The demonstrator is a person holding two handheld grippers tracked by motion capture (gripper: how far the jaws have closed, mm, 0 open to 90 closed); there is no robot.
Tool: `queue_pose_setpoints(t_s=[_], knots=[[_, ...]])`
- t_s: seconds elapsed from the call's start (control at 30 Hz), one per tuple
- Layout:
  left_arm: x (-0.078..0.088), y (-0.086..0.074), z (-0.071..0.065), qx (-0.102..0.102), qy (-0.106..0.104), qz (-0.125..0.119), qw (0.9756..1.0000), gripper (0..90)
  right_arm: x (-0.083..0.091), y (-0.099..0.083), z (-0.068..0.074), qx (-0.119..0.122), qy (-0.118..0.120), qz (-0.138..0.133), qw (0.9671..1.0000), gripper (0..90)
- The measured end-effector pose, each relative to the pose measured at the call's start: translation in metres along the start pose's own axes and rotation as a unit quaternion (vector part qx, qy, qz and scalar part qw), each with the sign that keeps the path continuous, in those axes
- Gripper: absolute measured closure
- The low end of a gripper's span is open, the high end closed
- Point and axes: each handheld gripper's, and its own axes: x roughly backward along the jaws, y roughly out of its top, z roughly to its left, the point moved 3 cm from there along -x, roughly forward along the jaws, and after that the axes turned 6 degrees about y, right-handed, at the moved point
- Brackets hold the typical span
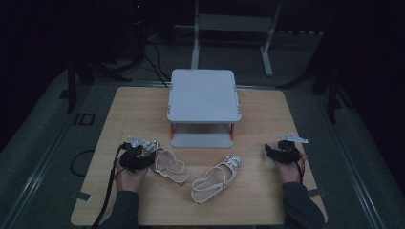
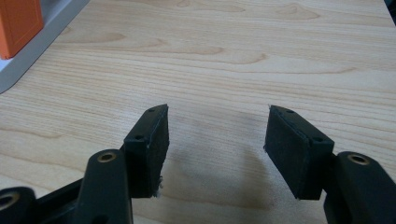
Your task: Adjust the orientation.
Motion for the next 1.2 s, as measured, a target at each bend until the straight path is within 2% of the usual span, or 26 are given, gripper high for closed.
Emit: queue_pose_setpoints(t_s=[0.07, 0.2, 0.4, 0.47, 0.53, 0.73, 0.83, 1.03, 1.2], knots=[[-0.003, 0.003, 0.003, -0.002, 0.001, 0.001, 1.0000, 47.2, 0.000, 0.000, 0.000, 0.000, 0.000, 0.000, 1.0000, 39.7], [-0.011, 0.012, 0.013, 0.007, -0.003, 0.001, 1.0000, 49.6, -0.001, -0.001, 0.000, 0.000, 0.000, 0.002, 1.0000, 39.7], [-0.029, 0.030, 0.035, 0.033, -0.008, 0.013, 0.9994, 51.2, -0.002, -0.001, -0.001, 0.001, -0.001, 0.004, 1.0000, 39.7], [-0.034, 0.036, 0.040, 0.035, -0.015, 0.016, 0.9991, 51.8, -0.002, -0.001, -0.001, 0.001, -0.001, 0.005, 1.0000, 39.7], [-0.039, 0.041, 0.043, 0.035, -0.025, 0.020, 0.9989, 53.4, -0.002, -0.001, 0.000, 0.001, 0.000, 0.006, 1.0000, 39.7], [-0.049, 0.054, 0.047, 0.016, -0.037, 0.032, 0.9987, 53.8, -0.003, -0.002, 0.000, 0.000, 0.000, 0.007, 1.0000, 39.7], [-0.052, 0.057, 0.048, 0.016, -0.039, 0.036, 0.9985, 53.7, -0.003, -0.002, 0.000, 0.000, 0.000, 0.009, 1.0000, 39.7], [-0.044, 0.057, 0.047, 0.017, -0.025, 0.031, 0.9991, 51.3, -0.003, -0.002, -0.001, -0.003, 0.000, 0.009, 1.0000, 39.7], [-0.020, 0.063, 0.044, 0.022, -0.019, 0.002, 0.9996, 49.2, -0.004, -0.003, 0.000, -0.001, 0.000, 0.011, 0.9999, 39.7]])
